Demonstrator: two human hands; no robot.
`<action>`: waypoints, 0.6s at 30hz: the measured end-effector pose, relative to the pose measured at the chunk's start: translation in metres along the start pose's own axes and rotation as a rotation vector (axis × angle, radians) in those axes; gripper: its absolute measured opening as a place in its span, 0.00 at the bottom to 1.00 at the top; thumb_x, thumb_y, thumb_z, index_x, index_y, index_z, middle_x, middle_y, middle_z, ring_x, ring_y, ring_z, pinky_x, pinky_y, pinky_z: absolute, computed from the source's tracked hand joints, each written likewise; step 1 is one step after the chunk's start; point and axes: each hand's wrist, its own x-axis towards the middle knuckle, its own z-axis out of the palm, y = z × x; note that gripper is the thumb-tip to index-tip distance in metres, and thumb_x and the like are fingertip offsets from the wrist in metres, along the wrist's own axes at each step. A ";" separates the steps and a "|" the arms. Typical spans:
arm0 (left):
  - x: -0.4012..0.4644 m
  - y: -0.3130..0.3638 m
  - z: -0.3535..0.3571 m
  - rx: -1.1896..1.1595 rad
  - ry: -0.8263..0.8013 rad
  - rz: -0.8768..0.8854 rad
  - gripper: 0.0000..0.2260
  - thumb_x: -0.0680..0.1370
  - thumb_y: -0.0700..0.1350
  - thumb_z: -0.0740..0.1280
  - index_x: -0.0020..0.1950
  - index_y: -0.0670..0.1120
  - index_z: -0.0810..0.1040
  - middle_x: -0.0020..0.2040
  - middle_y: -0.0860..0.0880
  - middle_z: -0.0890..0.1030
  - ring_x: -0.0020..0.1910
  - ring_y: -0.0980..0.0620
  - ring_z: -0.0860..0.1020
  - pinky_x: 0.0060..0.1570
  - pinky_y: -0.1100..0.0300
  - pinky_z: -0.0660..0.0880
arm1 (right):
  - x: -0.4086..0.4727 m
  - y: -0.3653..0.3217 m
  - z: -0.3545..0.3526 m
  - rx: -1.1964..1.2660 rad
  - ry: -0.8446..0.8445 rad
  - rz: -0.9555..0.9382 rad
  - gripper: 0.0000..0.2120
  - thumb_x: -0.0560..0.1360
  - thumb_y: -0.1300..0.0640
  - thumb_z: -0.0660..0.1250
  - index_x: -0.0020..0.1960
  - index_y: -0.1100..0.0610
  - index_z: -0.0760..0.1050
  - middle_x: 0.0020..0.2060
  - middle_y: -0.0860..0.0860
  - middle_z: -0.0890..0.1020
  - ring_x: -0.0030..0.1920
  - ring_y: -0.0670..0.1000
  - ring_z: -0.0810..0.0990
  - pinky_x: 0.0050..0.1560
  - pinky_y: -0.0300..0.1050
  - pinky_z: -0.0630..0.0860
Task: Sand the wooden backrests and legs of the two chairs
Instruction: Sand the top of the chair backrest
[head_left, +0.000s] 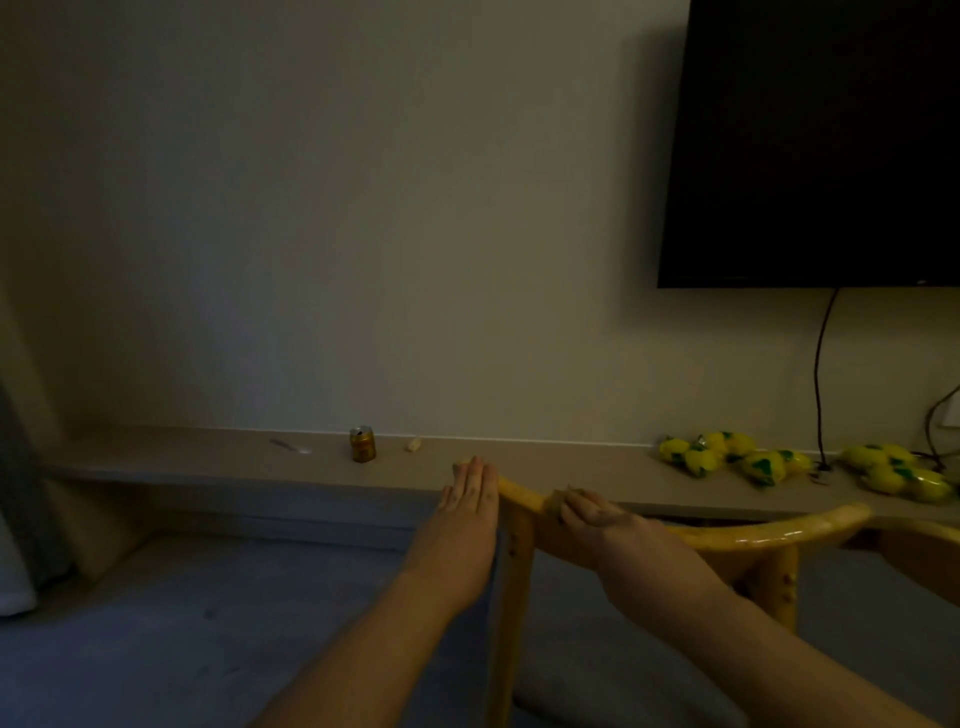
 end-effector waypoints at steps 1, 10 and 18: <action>0.000 0.001 -0.001 0.001 -0.007 -0.004 0.38 0.80 0.30 0.56 0.81 0.41 0.33 0.82 0.42 0.32 0.81 0.42 0.33 0.81 0.51 0.41 | 0.002 -0.004 0.001 -0.008 0.010 0.007 0.36 0.76 0.67 0.59 0.81 0.51 0.54 0.81 0.49 0.56 0.80 0.52 0.58 0.72 0.48 0.67; 0.000 0.001 -0.006 0.041 -0.037 -0.007 0.40 0.79 0.29 0.58 0.82 0.41 0.34 0.82 0.42 0.33 0.81 0.42 0.33 0.81 0.51 0.41 | 0.017 -0.010 -0.009 -0.018 -0.021 -0.050 0.33 0.77 0.66 0.60 0.79 0.53 0.58 0.81 0.51 0.57 0.78 0.54 0.63 0.69 0.54 0.72; -0.001 0.003 -0.007 0.033 -0.056 -0.012 0.40 0.78 0.28 0.57 0.82 0.40 0.34 0.82 0.42 0.33 0.81 0.42 0.34 0.81 0.51 0.41 | 0.021 -0.021 -0.003 -0.044 0.005 -0.100 0.34 0.79 0.67 0.59 0.82 0.58 0.52 0.81 0.54 0.55 0.81 0.56 0.55 0.77 0.49 0.59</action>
